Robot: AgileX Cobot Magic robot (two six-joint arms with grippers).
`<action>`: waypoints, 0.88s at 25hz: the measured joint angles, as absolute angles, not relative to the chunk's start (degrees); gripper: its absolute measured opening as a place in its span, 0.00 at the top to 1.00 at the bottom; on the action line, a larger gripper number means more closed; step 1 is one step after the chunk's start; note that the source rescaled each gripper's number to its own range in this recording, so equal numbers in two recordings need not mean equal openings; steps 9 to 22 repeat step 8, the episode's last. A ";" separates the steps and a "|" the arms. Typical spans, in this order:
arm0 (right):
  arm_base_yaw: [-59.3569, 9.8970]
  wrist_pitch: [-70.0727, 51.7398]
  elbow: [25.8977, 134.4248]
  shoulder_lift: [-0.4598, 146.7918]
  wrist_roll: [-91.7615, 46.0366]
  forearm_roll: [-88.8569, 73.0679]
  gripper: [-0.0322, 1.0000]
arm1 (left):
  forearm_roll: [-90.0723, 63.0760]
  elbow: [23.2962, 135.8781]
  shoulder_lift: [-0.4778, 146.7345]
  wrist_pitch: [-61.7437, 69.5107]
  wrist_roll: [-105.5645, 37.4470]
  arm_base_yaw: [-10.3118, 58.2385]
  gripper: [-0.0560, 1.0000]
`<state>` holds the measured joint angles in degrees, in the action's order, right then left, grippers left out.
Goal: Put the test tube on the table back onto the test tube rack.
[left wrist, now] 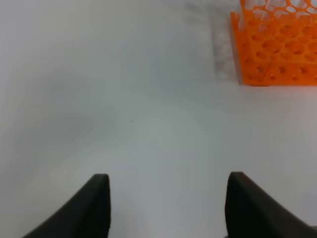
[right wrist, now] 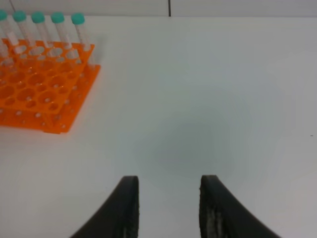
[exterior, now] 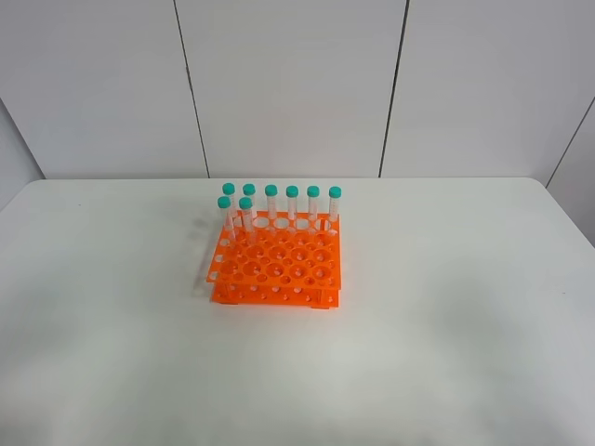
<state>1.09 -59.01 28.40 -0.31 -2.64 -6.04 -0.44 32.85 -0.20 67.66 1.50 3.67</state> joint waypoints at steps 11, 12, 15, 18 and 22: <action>1.09 -59.01 28.40 -0.31 -2.51 -6.04 0.57 | -0.50 32.85 -0.20 67.66 1.33 3.67 0.00; 1.09 -59.01 28.40 -0.31 -2.51 -6.04 0.57 | -0.50 32.85 -0.20 67.66 1.33 3.67 0.00; 1.09 -59.01 28.40 -0.31 -2.51 -6.04 0.57 | -0.50 32.85 -0.20 67.66 1.33 3.67 0.00; 1.09 -59.01 28.40 -0.31 -2.51 -6.04 0.57 | -0.50 32.85 -0.20 67.66 1.33 3.67 0.00; 1.09 -59.01 28.40 -0.31 -2.51 -6.04 0.57 | -0.50 32.85 -0.20 67.66 1.33 3.67 0.00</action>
